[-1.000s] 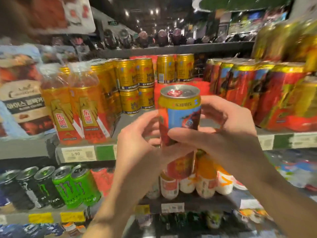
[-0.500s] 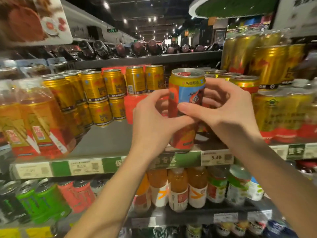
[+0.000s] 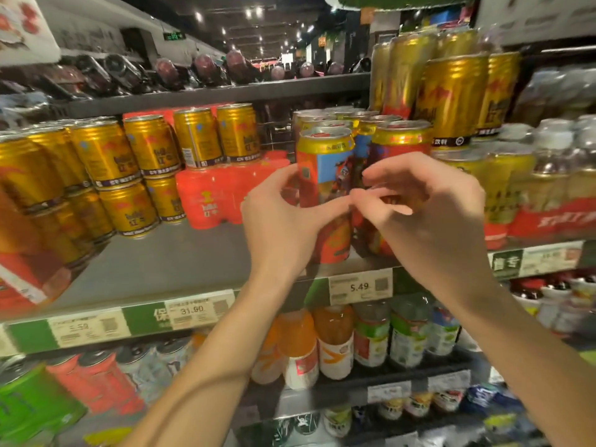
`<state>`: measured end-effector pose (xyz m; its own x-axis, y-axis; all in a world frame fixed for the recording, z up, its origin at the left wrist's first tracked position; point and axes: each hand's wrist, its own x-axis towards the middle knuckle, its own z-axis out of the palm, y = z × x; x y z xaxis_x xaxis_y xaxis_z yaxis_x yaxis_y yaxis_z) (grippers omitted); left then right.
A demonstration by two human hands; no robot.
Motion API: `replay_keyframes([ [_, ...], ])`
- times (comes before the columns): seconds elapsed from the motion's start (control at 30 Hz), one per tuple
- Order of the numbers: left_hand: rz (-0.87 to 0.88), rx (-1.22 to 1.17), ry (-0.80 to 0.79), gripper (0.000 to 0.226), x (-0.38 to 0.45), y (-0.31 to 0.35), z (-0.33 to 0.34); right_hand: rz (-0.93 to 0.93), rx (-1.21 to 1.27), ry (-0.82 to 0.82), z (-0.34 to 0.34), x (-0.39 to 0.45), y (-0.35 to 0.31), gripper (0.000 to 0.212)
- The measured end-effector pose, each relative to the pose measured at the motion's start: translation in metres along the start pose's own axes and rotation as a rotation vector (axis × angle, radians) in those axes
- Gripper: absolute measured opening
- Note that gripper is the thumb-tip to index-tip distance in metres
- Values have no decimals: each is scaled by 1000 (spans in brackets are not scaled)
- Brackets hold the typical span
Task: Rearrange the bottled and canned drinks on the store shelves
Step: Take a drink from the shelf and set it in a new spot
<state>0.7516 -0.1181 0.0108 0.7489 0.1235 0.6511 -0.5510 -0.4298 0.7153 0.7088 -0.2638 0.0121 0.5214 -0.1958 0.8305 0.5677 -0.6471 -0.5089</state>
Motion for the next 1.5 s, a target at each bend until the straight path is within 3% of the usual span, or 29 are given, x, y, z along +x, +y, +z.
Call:
replay_keyframes([
  [0.07, -14, 10, 8, 35, 0, 0, 4, -24, 3, -10, -2, -2, 7, 11],
  [0.27, -29, 33, -26, 62, -1, 0, 16, -69, -69, -9, -2, -13, 20, 5],
  [0.37, 6, 42, -41, 78, -3, 0, 19, -29, -40, -43, -7, -15, 24, 13],
  [0.53, -6, 28, -86, 79, -9, -2, 15, 60, -12, -104, -9, -20, 20, 9],
  [0.73, -21, -52, -123, 75, -23, -3, -2, 93, 5, -146, -3, -28, 10, 8],
  [0.97, 78, 74, -86, 34, -46, -12, -53, 155, 110, -203, 12, -44, -8, 10],
  [1.1, 58, 143, -102, 24, -64, -20, -89, 164, 106, -262, 24, -63, -29, 16],
  [1.5, 28, 377, -213, 34, -129, -41, -174, 255, 72, -407, 38, -129, -88, 29],
])
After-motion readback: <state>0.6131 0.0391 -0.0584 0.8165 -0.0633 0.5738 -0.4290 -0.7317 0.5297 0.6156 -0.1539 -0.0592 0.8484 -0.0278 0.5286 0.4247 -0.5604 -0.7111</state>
